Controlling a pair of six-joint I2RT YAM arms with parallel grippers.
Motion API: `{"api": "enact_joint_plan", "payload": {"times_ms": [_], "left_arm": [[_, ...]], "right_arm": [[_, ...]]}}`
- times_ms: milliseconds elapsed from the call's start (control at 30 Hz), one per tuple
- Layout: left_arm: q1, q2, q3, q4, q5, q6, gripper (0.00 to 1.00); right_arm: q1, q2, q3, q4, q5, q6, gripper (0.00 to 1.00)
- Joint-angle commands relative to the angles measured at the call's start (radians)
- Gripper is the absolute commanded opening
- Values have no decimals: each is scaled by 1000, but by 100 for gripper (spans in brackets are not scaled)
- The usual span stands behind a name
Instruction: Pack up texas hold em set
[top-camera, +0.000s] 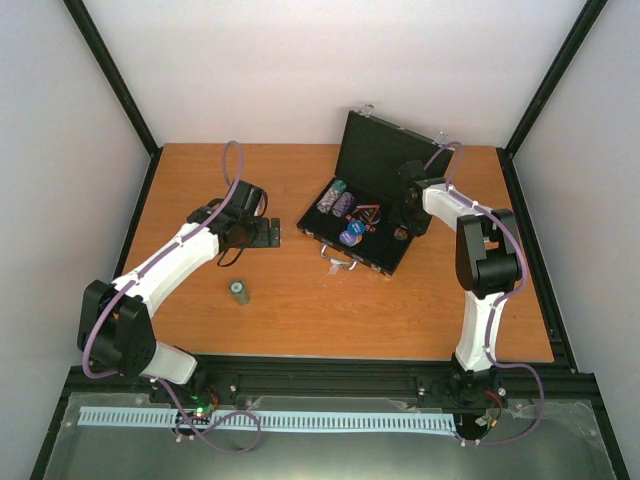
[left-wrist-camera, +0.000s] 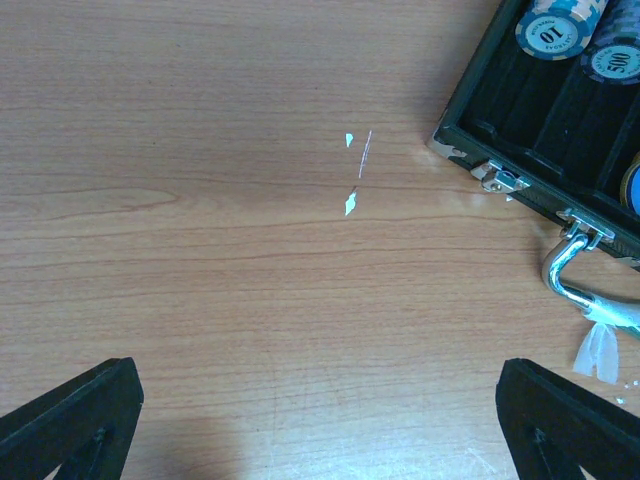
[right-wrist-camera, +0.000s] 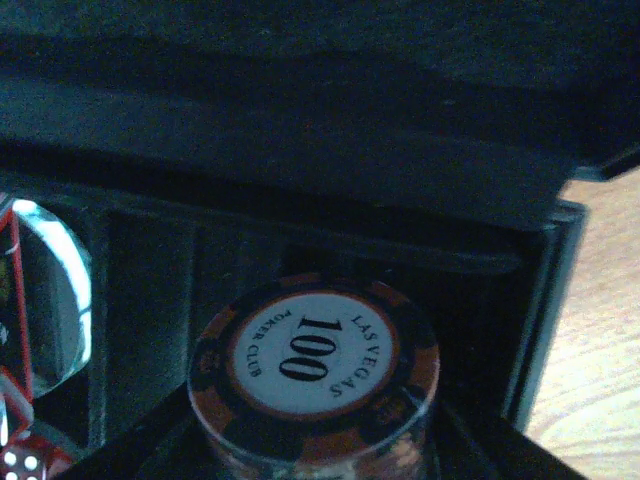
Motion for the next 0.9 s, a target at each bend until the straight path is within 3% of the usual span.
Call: {"api": "enact_joint_plan", "payload": {"times_ms": [0, 67, 333, 667, 733, 867], "left_arm": [[6, 3, 10, -3, -4, 12, 100], [6, 5, 13, -3, -4, 14, 100], [7, 11, 23, -28, 27, 48, 100], [9, -37, -50, -61, 48, 16, 100], [9, -56, -55, -85, 35, 12, 100], [9, -89, -77, -158, -2, -3, 99]], "right_arm": [[-13, -30, 28, -10, 41, 27, 55], [-12, -47, 32, -10, 27, 17, 64], [16, -126, 66, -95, -46, -52, 71], [259, -79, 171, -160, -71, -334, 89], [296, -72, 171, -153, -79, -354, 95], [307, -83, 113, -93, -167, -336, 98]]}}
